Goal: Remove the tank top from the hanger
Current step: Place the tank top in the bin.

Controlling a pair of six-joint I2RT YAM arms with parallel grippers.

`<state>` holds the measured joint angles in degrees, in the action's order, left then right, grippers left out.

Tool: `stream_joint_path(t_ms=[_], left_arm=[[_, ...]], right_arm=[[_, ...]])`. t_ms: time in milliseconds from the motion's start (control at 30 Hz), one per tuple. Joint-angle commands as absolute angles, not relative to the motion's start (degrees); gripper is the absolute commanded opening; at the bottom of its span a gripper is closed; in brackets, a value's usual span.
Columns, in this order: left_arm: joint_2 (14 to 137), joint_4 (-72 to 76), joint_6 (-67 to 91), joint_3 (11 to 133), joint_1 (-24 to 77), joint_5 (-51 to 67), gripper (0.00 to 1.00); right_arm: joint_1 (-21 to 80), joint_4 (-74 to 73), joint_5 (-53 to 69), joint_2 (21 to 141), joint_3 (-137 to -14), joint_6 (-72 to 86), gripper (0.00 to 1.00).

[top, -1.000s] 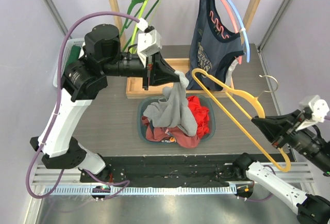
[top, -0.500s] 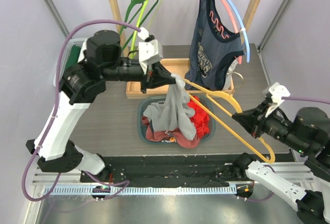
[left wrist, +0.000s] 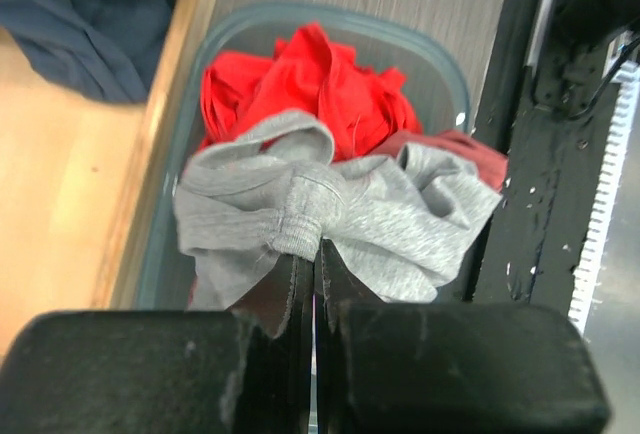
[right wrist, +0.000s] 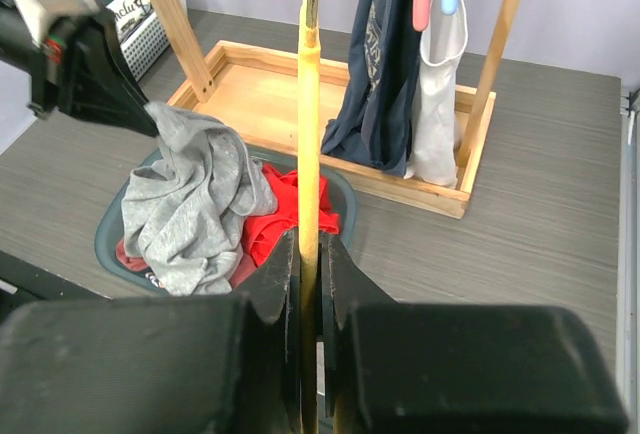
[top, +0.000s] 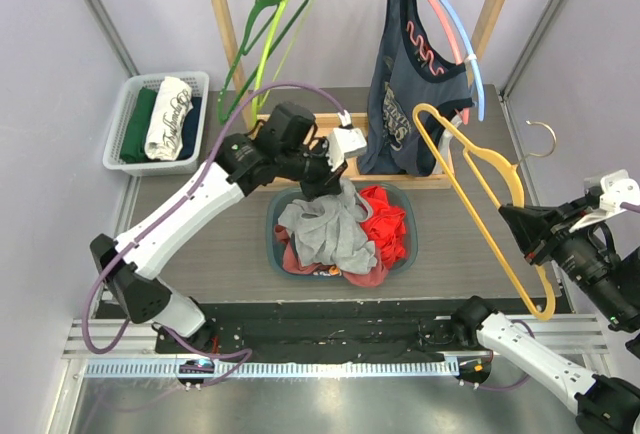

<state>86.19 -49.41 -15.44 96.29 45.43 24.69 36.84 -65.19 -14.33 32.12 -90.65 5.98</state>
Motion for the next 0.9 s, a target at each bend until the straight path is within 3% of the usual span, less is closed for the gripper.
stream_joint_path(t_ms=[0,300,567,867], left_arm=[[87.53,-46.05,-16.00,93.26,46.23,22.06,0.00],[90.79,-38.51,-8.27,84.21,49.04,21.19,0.00],[101.05,-32.51,-3.69,77.53,49.92,1.94,0.00],[104.94,-30.42,-5.10,67.86,50.27,3.86,0.00]], right_arm=[[36.65,-62.23,-16.44,32.52,-91.84,5.10,0.01],[36.65,-60.82,-13.19,35.24,-91.23,4.04,0.01],[36.65,-58.10,-11.95,37.00,-88.60,4.13,0.01],[36.65,-57.39,-12.83,39.55,-86.75,2.29,0.01]])
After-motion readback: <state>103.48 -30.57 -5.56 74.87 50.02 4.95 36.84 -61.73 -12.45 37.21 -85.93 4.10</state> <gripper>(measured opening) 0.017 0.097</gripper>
